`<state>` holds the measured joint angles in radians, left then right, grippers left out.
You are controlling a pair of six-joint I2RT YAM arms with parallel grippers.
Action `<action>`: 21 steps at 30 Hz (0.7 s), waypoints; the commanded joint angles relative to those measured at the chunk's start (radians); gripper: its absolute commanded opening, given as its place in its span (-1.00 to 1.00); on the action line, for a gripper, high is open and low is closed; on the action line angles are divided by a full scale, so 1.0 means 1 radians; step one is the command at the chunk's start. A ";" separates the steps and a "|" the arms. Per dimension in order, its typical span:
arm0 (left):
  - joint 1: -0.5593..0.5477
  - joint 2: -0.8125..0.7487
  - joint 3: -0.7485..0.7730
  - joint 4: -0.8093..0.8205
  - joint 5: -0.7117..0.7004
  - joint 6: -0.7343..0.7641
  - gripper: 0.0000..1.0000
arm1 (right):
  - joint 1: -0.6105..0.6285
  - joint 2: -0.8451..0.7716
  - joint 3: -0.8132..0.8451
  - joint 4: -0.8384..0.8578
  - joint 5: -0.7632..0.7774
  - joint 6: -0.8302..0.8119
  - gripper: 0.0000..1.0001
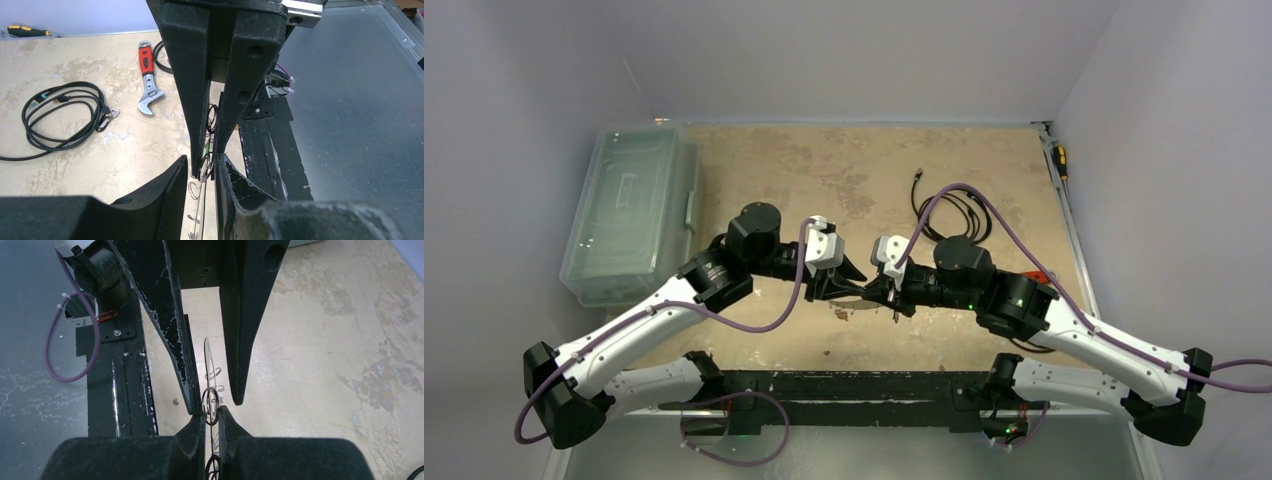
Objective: Put the keys on the keyring
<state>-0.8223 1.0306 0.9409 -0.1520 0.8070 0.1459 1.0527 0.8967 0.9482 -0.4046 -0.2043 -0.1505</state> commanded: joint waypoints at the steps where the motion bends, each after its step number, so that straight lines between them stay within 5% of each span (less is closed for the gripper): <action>1: -0.011 0.013 0.010 0.021 0.017 -0.006 -0.55 | 0.000 -0.008 0.031 0.043 -0.033 -0.012 -1.00; 6: -0.013 0.021 0.012 0.023 0.012 -0.008 -1.00 | 0.000 -0.010 0.029 0.040 -0.039 -0.012 -1.00; 13: -0.012 0.012 0.010 0.024 0.010 -0.008 -1.00 | 0.000 -0.010 0.024 0.040 -0.026 -0.018 -0.99; 18: -0.012 -0.003 0.020 0.018 -0.038 -0.010 -1.00 | 0.000 -0.016 0.010 0.038 0.011 -0.020 -0.15; 21: -0.013 0.001 0.028 0.008 -0.056 -0.015 -1.00 | 0.000 -0.027 -0.002 0.037 0.024 -0.021 0.12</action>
<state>-0.8333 1.0431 0.9409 -0.1612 0.7940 0.1406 1.0473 0.8955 0.9474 -0.4149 -0.1982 -0.1612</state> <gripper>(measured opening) 0.018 0.481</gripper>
